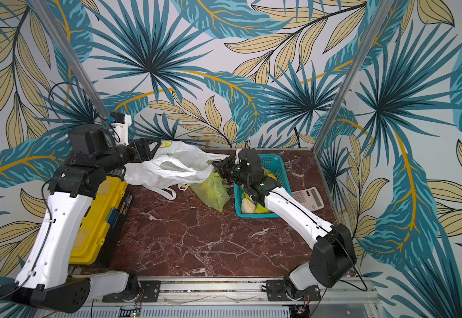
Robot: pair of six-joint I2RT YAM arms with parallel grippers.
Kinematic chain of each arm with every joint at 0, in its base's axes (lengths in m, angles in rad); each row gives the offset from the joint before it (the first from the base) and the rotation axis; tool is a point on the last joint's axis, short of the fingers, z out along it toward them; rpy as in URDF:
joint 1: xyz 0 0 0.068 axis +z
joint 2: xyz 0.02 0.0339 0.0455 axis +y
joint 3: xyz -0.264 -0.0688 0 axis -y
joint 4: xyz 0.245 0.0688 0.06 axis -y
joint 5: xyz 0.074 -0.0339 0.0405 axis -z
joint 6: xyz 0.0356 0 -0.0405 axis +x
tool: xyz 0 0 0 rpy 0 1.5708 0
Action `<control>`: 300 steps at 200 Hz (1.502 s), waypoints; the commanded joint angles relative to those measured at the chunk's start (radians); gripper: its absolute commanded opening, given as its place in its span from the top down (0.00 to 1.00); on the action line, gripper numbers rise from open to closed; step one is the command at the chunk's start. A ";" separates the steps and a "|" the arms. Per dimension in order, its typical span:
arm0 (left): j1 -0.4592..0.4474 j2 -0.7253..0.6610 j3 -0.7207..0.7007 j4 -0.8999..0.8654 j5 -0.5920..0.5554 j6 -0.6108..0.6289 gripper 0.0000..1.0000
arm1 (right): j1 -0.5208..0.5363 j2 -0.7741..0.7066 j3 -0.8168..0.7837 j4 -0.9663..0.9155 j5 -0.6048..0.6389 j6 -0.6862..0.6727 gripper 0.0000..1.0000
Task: Place the pears into plastic bags & tie knots
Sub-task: Place the plastic bag at the center of the board.
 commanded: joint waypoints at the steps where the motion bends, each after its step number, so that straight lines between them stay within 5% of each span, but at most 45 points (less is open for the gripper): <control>1: 0.007 -0.039 -0.018 -0.040 -0.181 0.122 0.15 | -0.011 0.090 0.083 0.026 0.024 0.047 1.00; 24: 0.005 -0.037 -0.015 -0.047 -0.208 0.171 0.12 | -0.022 0.168 0.149 -0.006 0.018 0.023 1.00; 42: -0.021 -0.029 -0.013 -0.049 -0.116 0.187 0.12 | -0.032 0.207 0.174 -0.028 0.011 -0.002 1.00; 76: -0.270 -0.029 -0.081 -0.049 -0.165 0.325 0.15 | -0.065 0.249 0.185 -0.044 0.013 -0.017 1.00; 132: -0.639 -0.103 -0.311 -0.041 -0.399 0.544 0.15 | -0.092 0.268 0.173 -0.045 0.024 -0.004 1.00; 181: -0.808 -0.004 -0.384 -0.036 -0.478 0.530 0.18 | -0.099 0.275 0.167 -0.025 0.025 0.012 1.00; 246: -0.822 0.135 -0.440 0.102 -0.465 0.517 0.12 | -0.102 0.240 0.123 -0.029 0.009 -0.018 1.00; 280: -0.702 0.101 -0.403 0.145 -0.433 0.368 0.15 | -0.122 0.245 0.247 -0.325 -0.015 -0.391 0.98; 300: -0.637 0.112 -0.342 0.148 -0.433 0.327 0.14 | -0.123 0.234 0.226 -0.278 -0.071 -0.458 0.96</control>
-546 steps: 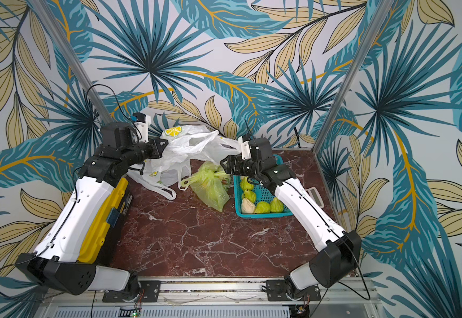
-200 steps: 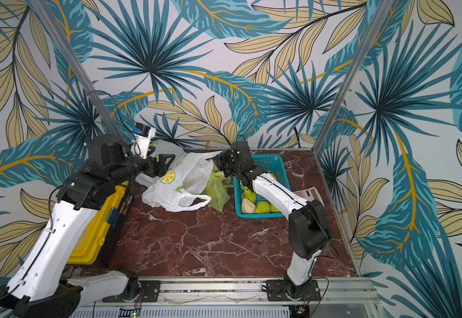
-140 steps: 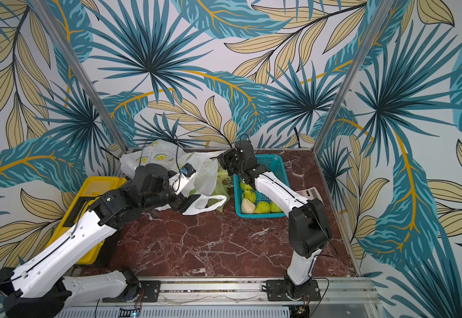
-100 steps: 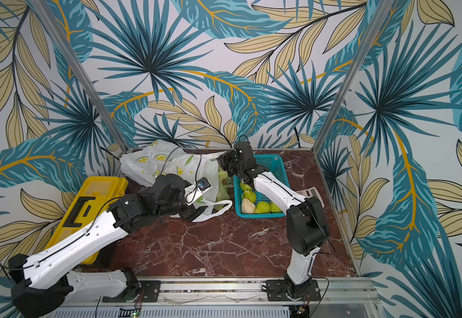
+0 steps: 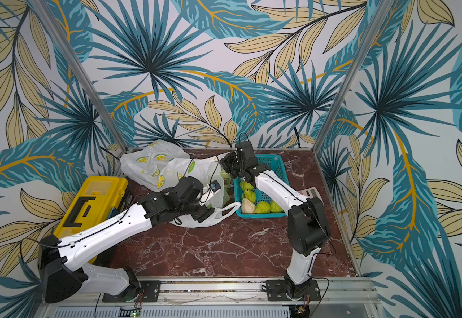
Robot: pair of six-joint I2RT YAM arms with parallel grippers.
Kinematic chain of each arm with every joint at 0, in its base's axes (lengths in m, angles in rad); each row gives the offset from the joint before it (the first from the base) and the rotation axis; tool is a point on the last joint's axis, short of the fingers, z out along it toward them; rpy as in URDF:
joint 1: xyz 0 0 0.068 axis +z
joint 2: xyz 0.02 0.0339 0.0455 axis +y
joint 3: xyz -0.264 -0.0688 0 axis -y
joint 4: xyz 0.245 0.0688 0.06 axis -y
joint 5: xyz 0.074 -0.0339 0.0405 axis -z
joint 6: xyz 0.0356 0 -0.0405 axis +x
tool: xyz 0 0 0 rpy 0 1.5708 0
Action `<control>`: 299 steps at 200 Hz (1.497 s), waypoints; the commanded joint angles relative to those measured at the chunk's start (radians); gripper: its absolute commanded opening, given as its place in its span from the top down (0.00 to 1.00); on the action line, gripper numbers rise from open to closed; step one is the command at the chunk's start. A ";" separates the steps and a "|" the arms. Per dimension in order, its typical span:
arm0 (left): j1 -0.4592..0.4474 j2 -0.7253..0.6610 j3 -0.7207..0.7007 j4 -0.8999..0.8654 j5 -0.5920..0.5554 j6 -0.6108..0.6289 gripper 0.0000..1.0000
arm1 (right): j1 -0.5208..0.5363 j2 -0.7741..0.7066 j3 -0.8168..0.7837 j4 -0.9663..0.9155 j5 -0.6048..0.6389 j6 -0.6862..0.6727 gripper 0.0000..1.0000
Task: Place the pears into plastic bags & tie knots
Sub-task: Place the plastic bag at the center of the board.
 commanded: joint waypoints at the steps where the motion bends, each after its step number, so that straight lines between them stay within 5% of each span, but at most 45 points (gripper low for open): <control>1: 0.072 -0.021 0.084 0.065 0.012 -0.096 0.14 | -0.007 -0.030 0.014 -0.069 -0.070 -0.210 0.96; 37: 0.199 0.062 0.222 0.063 0.162 -0.033 0.11 | -0.005 -0.032 0.045 -0.020 -0.239 -0.292 0.98; 85: 0.333 0.172 0.368 0.063 0.518 0.094 0.06 | -0.005 -0.053 0.117 -0.219 -0.323 -0.545 0.98; 137: 0.456 0.291 0.482 0.063 0.752 0.181 0.04 | -0.006 -0.021 0.176 -0.291 -0.413 -0.650 0.98; 198: 0.479 0.424 0.572 -0.018 0.986 0.240 0.06 | -0.008 0.059 0.297 -0.370 -0.457 -0.726 0.98; 219: 0.485 0.452 0.578 -0.023 0.950 0.247 0.18 | -0.012 0.073 0.330 -0.397 -0.452 -0.746 0.98; 238: 0.503 0.456 0.581 -0.026 0.910 0.231 0.46 | -0.021 0.072 0.337 -0.414 -0.441 -0.750 0.98; 272: 0.522 0.423 0.569 -0.026 0.889 0.212 0.65 | -0.030 0.061 0.330 -0.434 -0.412 -0.754 0.92; 299: 0.522 0.412 0.569 -0.026 0.858 0.152 1.00 | -0.044 0.026 0.305 -0.419 -0.413 -0.700 0.62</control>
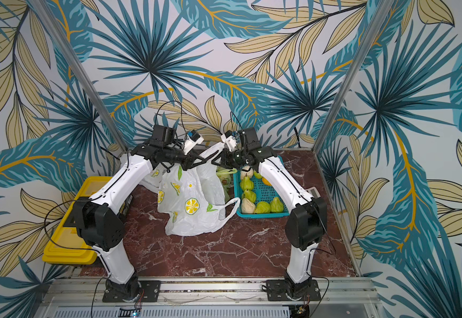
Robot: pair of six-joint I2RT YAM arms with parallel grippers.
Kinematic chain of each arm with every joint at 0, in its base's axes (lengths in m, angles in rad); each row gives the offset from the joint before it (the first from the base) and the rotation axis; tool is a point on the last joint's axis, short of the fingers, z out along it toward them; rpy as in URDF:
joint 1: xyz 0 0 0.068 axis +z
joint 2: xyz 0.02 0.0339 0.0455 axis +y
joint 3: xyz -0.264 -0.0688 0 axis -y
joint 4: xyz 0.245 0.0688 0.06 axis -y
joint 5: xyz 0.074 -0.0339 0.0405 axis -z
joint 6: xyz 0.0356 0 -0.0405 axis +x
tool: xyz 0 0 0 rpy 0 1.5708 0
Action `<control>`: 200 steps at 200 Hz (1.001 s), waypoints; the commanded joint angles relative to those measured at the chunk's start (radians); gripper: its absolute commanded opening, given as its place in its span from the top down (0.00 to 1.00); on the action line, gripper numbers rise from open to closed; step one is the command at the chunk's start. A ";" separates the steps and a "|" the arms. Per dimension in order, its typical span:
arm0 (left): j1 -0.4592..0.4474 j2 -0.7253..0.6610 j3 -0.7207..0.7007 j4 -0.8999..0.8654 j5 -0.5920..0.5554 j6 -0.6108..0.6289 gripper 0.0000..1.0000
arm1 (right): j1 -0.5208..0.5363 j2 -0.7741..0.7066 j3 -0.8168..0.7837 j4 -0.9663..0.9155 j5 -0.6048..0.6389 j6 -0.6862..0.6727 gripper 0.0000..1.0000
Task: Place the pears into plastic bags & tie knots
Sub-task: Place the plastic bag at the center of the board.
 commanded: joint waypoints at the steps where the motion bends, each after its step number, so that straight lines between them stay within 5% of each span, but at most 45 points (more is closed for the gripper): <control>1: 0.003 -0.047 0.023 0.000 -0.033 -0.049 1.00 | -0.013 -0.041 -0.017 -0.009 0.011 0.024 0.61; 26: 0.004 -0.071 0.038 0.000 -0.118 -0.195 1.00 | -0.079 -0.152 -0.172 -0.022 0.177 0.054 0.34; 59: -0.008 -0.122 0.011 0.002 -0.211 -0.397 1.00 | -0.215 -0.224 -0.385 -0.069 0.442 0.071 0.25; 84: -0.054 -0.189 -0.054 0.001 -0.267 -0.417 1.00 | -0.217 -0.136 -0.346 -0.167 0.518 0.030 0.21; 166: -0.080 -0.264 -0.162 0.002 -0.276 -0.486 0.95 | -0.145 0.157 -0.175 -0.071 0.683 -0.001 0.20; 200: -0.080 -0.268 -0.181 0.001 -0.303 -0.499 0.95 | -0.128 0.223 -0.123 -0.119 0.755 -0.005 0.45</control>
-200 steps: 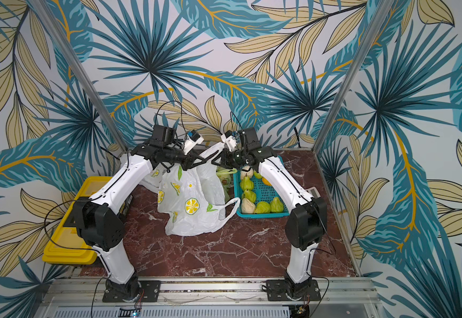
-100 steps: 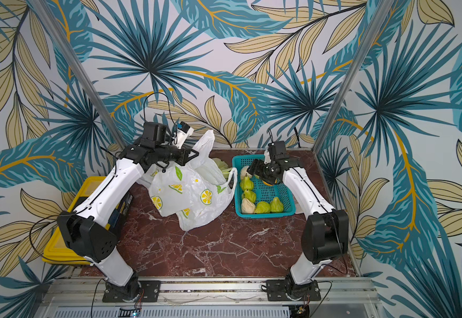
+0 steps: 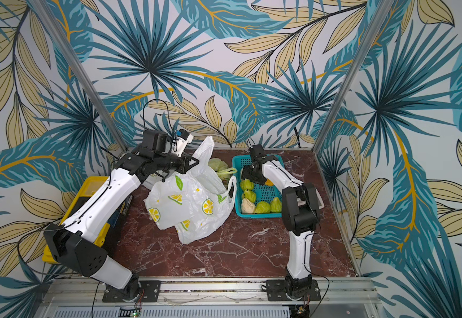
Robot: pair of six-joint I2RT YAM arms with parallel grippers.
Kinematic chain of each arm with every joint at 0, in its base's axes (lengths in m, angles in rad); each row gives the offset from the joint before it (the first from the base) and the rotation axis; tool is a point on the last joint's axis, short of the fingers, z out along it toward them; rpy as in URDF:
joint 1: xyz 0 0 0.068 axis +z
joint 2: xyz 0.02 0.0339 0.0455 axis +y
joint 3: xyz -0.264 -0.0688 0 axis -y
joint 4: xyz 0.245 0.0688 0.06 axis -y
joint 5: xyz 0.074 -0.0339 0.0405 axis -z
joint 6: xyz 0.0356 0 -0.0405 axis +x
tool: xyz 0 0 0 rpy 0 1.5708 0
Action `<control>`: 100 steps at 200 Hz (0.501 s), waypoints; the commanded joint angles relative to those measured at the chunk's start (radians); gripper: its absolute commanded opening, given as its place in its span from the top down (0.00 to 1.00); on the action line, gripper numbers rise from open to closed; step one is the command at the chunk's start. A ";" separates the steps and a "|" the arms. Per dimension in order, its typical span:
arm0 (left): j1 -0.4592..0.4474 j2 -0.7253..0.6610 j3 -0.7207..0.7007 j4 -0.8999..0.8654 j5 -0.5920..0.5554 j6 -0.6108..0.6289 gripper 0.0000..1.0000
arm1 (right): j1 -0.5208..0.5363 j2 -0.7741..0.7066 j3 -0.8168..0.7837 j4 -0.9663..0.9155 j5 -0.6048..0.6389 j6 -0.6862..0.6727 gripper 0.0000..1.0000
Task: Place the pears into plastic bags & tie knots
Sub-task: Pick up the pear from the basket.
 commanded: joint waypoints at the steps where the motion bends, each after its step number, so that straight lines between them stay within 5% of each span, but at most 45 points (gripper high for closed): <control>1: 0.000 -0.011 -0.017 0.002 -0.027 -0.024 0.95 | 0.014 0.014 0.016 -0.033 0.082 -0.005 0.46; 32: 0.000 -0.023 -0.049 0.041 -0.057 -0.055 0.95 | 0.015 -0.037 -0.001 -0.032 0.108 -0.027 0.79; 73: -0.001 -0.071 -0.146 0.132 -0.093 -0.062 0.95 | 0.015 -0.254 -0.073 -0.060 0.068 -0.030 0.85; 100: -0.001 -0.099 -0.191 0.199 -0.061 -0.082 0.95 | 0.029 -0.433 -0.151 -0.072 -0.085 0.028 0.87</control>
